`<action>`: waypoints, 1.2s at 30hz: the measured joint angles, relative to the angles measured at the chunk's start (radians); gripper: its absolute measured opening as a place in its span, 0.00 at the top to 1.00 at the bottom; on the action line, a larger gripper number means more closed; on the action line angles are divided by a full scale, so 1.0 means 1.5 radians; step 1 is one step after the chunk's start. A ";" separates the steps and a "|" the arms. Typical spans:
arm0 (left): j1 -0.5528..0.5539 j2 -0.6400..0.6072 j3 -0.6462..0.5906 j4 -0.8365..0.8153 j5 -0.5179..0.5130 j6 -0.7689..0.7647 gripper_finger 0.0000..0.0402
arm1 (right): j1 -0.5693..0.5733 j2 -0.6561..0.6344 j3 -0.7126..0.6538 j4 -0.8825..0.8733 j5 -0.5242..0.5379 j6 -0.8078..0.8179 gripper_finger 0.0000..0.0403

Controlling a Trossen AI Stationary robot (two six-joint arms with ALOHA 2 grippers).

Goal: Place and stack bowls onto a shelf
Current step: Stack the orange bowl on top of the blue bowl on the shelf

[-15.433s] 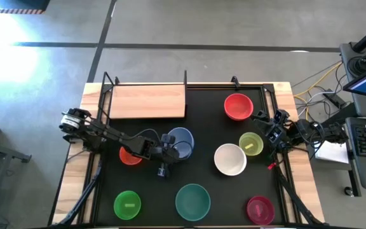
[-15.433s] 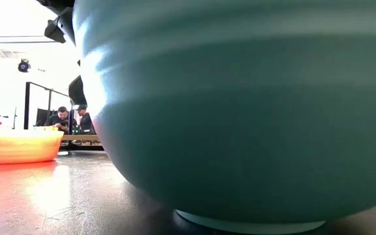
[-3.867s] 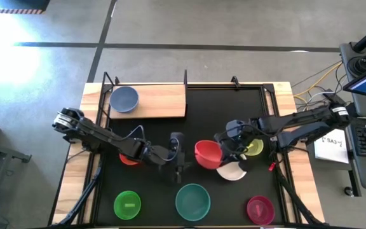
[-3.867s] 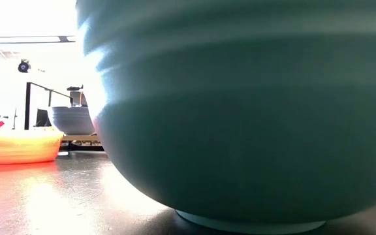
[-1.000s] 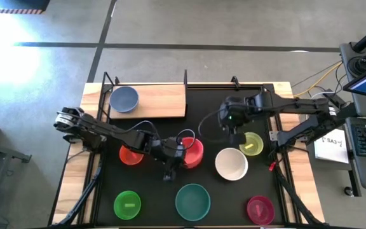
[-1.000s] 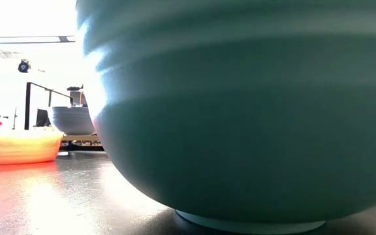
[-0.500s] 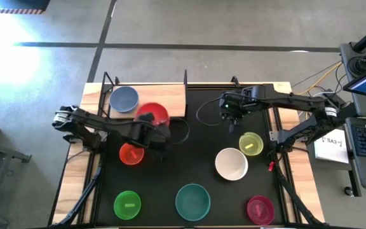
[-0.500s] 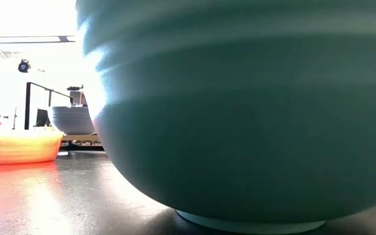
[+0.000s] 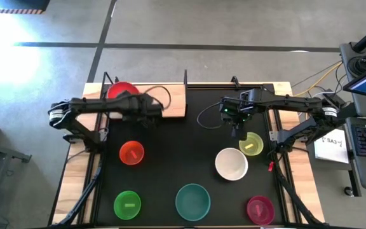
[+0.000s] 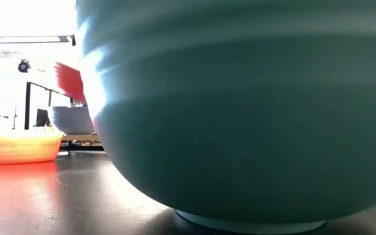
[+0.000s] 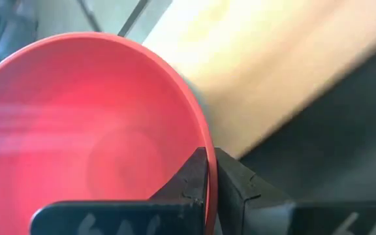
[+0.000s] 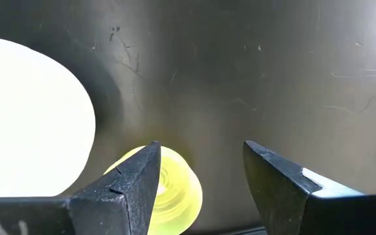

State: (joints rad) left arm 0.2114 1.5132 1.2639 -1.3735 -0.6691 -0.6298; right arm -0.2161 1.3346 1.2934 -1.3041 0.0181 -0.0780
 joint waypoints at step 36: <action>0.102 -0.002 -0.079 0.159 -0.020 0.115 0.76 | 0.000 0.000 0.000 0.003 0.000 0.012 0.49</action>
State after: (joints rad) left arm 0.3649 1.5105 1.1452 -1.1349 -0.6996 -0.4577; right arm -0.2161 1.3346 1.2934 -1.3003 0.0185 -0.0603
